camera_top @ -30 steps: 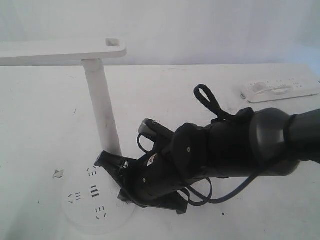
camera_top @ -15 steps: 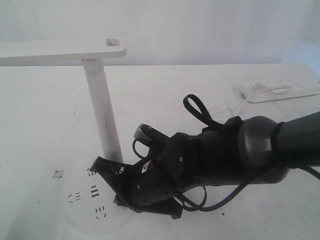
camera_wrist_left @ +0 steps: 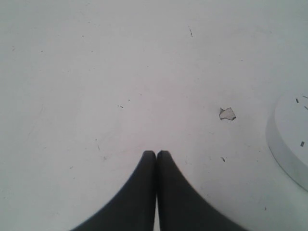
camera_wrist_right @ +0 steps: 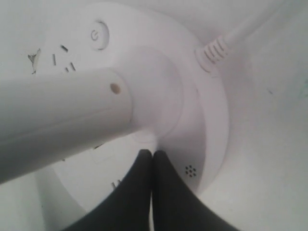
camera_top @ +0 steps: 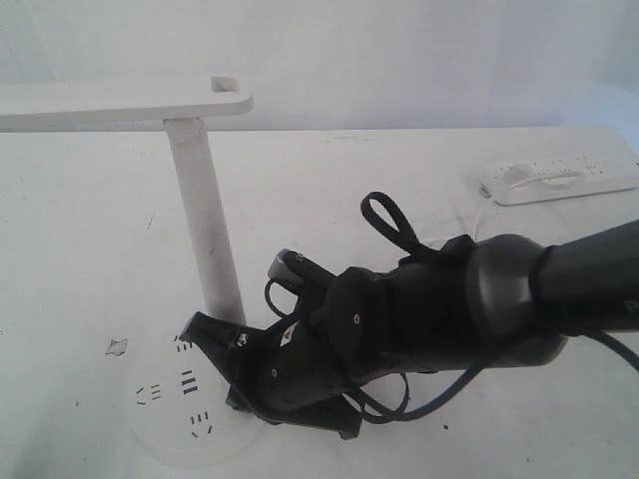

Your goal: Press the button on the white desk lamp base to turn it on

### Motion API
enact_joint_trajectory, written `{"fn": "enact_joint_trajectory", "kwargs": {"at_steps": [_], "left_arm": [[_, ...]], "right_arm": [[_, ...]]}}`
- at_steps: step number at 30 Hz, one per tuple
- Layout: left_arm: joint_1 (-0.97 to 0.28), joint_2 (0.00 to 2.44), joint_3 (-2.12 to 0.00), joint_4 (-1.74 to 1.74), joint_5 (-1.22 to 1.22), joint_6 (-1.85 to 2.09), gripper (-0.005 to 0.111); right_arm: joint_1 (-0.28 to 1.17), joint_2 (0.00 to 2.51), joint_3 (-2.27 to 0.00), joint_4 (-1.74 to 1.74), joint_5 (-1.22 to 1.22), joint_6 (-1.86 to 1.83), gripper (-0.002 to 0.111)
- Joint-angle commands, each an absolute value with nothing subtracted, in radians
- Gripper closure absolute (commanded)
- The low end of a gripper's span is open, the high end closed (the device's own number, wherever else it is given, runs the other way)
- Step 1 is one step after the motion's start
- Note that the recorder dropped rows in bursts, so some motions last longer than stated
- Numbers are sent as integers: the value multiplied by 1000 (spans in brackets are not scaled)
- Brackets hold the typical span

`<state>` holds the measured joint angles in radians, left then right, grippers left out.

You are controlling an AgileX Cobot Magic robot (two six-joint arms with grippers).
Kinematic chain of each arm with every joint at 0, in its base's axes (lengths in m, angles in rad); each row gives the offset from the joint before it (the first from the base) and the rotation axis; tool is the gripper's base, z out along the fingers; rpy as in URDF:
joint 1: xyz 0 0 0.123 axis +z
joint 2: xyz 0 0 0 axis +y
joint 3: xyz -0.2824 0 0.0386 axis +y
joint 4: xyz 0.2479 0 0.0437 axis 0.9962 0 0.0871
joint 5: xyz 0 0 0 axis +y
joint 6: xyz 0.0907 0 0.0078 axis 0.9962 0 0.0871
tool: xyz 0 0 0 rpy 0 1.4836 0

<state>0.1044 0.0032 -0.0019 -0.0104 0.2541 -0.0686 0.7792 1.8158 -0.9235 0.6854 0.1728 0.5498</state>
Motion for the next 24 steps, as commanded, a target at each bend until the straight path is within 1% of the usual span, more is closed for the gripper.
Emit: {"fn": "enact_joint_trajectory", "kwargs": {"at_steps": [1,24], "left_arm": [[96,0,0,-14,251,-70,107],[96,0,0,-14,251,-70,107]], "right_arm": [[786,1830,-917,678,185,550,108],[786,1860,-917,656,237,517,108]]}}
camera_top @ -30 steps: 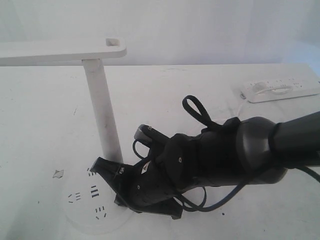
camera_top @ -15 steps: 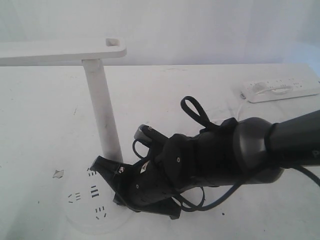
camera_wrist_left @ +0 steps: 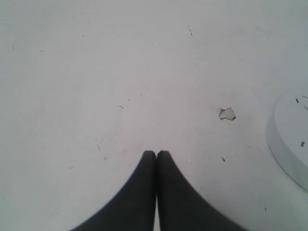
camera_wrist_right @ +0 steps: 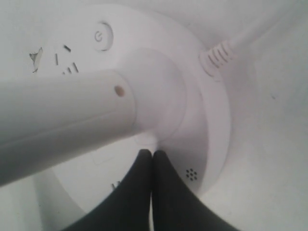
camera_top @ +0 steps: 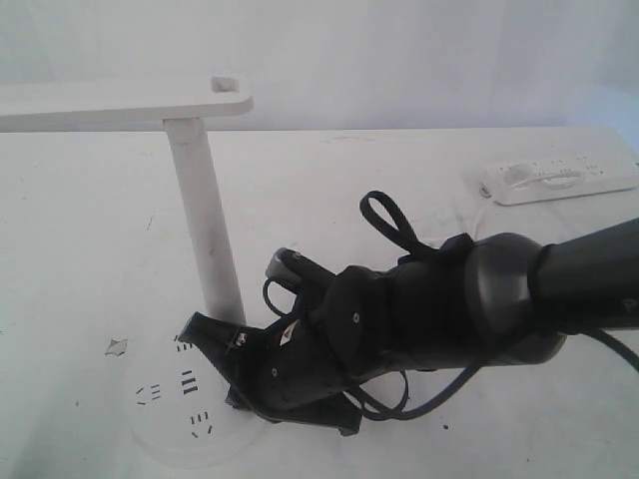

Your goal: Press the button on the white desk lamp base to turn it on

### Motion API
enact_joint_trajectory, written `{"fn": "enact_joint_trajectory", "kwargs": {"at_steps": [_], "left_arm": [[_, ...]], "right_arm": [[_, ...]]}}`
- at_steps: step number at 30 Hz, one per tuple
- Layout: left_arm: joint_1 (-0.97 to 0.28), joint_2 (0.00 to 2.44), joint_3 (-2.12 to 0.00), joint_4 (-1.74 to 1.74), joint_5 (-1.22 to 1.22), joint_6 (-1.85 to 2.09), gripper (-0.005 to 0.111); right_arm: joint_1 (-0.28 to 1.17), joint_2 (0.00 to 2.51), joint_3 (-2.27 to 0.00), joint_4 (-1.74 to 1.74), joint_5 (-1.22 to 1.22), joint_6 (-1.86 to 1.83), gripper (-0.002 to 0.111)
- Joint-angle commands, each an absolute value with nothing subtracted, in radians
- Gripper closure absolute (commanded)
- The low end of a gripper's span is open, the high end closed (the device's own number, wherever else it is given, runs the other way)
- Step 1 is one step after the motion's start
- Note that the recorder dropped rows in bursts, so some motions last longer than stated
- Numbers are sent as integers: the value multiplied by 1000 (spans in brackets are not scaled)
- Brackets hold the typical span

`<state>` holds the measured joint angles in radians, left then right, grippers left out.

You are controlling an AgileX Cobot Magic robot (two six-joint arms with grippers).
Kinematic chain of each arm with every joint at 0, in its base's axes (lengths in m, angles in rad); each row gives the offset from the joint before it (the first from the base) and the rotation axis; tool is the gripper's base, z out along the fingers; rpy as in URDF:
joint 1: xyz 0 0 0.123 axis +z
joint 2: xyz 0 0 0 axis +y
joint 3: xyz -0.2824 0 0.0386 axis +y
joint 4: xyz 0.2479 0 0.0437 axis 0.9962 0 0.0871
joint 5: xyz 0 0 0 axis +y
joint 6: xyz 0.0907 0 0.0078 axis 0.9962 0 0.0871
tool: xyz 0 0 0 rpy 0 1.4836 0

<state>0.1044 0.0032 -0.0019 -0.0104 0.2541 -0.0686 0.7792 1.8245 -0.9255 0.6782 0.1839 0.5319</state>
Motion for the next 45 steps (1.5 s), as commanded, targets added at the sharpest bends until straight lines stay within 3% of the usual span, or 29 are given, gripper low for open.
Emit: {"fn": "enact_joint_trajectory", "kwargs": {"at_steps": [1,45], "left_arm": [[96,0,0,-14,251,-70,107],[96,0,0,-14,251,-70,107]], "right_arm": [[786,1862,-917,656,237,517,108],[786,1726,-917,630,141,492,108]]}}
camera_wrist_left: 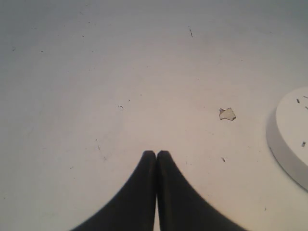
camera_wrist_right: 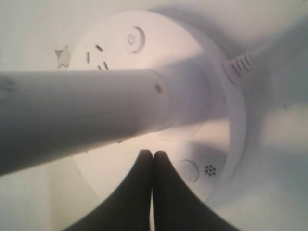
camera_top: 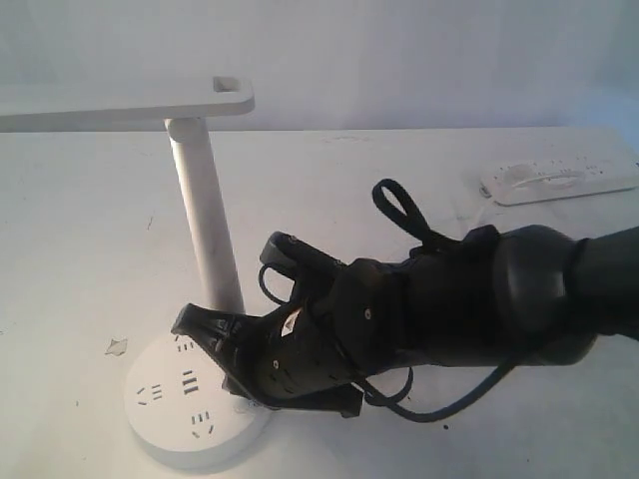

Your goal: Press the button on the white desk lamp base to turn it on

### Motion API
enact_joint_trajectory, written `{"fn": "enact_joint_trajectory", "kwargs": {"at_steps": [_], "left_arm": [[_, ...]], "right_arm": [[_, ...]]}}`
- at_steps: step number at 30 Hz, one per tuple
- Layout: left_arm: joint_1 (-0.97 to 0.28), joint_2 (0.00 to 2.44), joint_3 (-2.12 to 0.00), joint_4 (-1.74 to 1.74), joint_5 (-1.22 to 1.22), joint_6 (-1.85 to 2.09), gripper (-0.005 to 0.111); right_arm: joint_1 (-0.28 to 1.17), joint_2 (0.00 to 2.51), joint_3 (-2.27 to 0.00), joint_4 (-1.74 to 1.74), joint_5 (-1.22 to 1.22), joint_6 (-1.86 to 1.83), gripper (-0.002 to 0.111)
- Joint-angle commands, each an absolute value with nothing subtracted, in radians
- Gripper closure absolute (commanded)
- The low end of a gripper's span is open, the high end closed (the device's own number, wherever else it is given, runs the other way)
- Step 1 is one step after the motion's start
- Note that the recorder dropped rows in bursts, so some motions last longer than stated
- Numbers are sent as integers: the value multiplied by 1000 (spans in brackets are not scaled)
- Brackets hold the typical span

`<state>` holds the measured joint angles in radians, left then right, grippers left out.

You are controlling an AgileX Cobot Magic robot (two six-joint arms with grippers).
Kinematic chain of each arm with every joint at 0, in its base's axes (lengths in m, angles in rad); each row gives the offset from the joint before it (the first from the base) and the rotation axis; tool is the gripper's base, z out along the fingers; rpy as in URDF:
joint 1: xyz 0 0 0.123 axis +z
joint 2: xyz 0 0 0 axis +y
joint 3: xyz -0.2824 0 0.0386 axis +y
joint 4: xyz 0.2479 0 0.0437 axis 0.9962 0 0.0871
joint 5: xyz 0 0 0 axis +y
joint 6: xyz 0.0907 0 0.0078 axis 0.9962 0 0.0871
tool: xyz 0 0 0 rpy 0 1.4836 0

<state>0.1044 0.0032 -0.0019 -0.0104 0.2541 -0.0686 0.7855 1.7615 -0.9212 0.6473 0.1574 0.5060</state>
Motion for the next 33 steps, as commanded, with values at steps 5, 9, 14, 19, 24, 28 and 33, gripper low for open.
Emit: {"fn": "enact_joint_trajectory", "kwargs": {"at_steps": [5,9,14,19,24,28,33], "left_arm": [[96,0,0,-14,251,-70,107],[96,0,0,-14,251,-70,107],[96,0,0,-14,251,-70,107],[96,0,0,-14,251,-70,107],[96,0,0,-14,251,-70,107],[96,0,0,-14,251,-70,107],[96,0,0,-14,251,-70,107]], "right_arm": [[784,1681,-917,616,149,492,108],[774,1635,-917,564,171,492,108],[752,1575,-917,501,226,492,108],[713,1530,-917,377,332,497,108],[683,1473,-917,221,458,499,108],[676,1401,-917,40,599,502,108],[676,1312,-917,-48,713,502,108]]}}
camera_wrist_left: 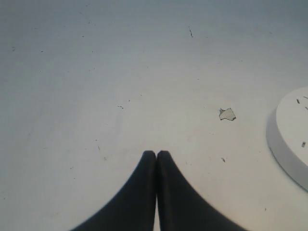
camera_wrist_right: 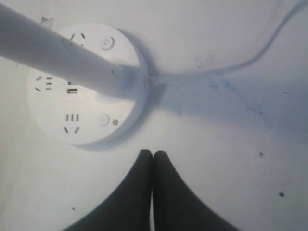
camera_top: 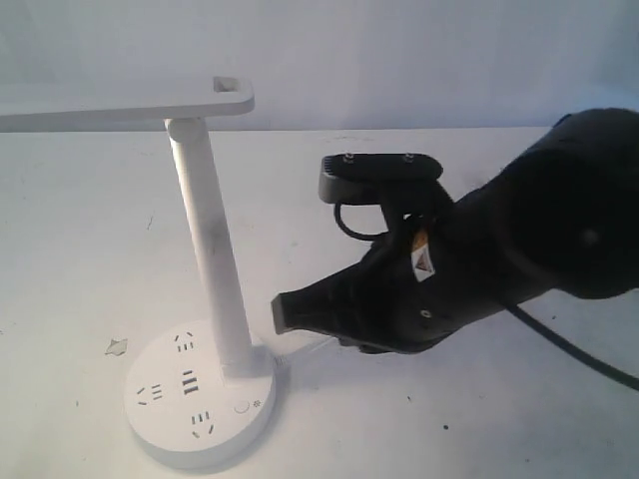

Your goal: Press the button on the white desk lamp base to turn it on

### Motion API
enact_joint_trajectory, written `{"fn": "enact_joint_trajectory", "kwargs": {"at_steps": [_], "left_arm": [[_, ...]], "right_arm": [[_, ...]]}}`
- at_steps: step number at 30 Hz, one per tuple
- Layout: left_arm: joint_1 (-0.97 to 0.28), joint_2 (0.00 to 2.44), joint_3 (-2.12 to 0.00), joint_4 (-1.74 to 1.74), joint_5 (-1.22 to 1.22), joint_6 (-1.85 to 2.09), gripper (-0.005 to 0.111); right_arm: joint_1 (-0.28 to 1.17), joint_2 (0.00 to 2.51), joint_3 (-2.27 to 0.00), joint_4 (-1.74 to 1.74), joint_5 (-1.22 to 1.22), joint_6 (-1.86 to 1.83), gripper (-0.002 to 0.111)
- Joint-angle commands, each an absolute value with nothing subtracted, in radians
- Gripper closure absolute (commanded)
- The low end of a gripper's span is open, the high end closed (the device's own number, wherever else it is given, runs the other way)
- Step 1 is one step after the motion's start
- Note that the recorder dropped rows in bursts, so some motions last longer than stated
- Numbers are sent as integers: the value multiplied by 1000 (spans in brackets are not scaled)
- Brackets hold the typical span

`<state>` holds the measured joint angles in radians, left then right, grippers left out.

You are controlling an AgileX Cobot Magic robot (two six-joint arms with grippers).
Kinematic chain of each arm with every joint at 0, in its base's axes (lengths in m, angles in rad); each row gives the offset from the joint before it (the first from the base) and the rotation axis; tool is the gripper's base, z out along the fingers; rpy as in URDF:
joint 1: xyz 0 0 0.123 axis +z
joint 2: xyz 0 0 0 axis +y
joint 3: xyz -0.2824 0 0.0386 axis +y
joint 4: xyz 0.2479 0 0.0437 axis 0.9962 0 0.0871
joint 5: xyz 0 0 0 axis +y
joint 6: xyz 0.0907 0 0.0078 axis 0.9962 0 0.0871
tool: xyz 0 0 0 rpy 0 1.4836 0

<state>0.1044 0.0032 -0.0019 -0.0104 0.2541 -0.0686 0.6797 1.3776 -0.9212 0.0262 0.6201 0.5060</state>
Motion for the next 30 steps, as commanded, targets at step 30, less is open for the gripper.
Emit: {"fn": "enact_joint_trajectory", "kwargs": {"at_steps": [30], "left_arm": [[96,0,0,-14,251,-70,107]], "right_arm": [[678,936,-917,-220,748,495,108]]}}
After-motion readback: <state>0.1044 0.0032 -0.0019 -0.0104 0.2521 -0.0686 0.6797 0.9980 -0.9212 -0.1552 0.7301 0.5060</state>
